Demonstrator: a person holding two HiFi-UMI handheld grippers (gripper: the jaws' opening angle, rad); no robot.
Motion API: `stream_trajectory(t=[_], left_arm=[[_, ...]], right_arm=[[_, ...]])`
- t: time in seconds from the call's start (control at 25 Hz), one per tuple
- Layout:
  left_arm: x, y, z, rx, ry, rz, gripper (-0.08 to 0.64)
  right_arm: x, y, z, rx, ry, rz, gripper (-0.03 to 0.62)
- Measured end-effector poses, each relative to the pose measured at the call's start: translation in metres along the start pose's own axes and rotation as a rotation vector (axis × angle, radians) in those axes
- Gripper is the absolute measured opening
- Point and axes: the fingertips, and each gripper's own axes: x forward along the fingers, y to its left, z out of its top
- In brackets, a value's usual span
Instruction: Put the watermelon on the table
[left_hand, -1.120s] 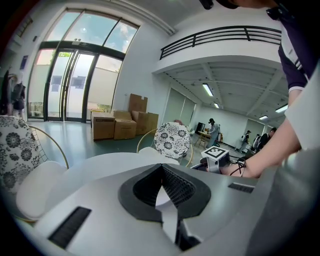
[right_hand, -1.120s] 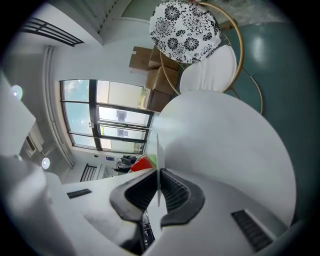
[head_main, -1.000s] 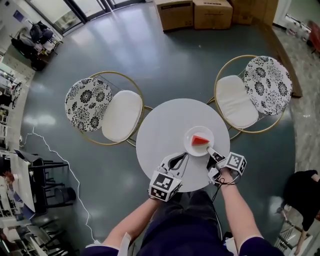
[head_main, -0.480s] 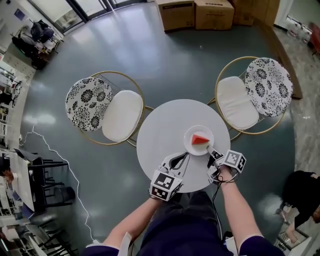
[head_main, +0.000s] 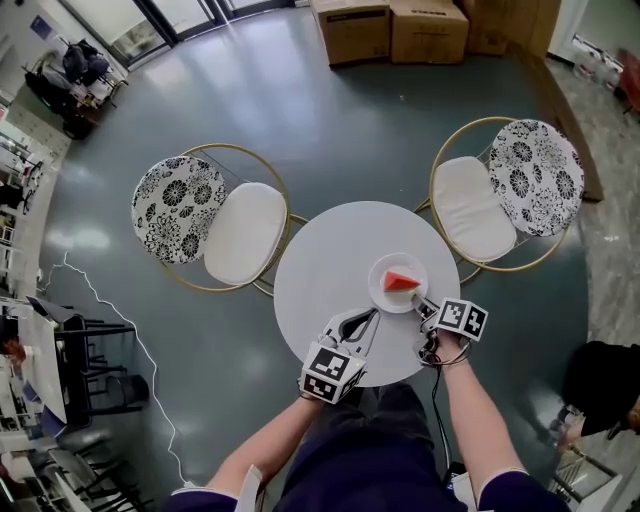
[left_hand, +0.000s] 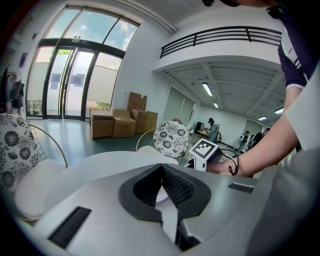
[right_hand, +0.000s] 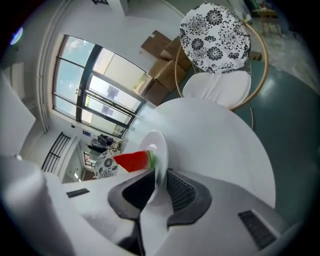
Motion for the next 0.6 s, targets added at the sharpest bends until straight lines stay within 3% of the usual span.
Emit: stream_trajectory(t=[0.12,0.32,0.6], left_arm=[[-0.0008,-0.0003,-0.0016,-0.003,0.003,-0.004,0.006],[-0.0015,-0.0013,-0.0020,-0.003,0.006,-0.007,0.005],[-0.0049,-0.0007,-0.0066,-0.005,0.012,-0.009,0.005]], right_arm=[[0.0008,0.0002,-0.0022,-0.054,0.017,-0.041,0.090],[-0.0010,-0.0006,0.0009,-0.155,0.025,-0.129,0.097],[0.0008,0.0011,-0.0035,-0.369,0.063,-0.292,0.107]])
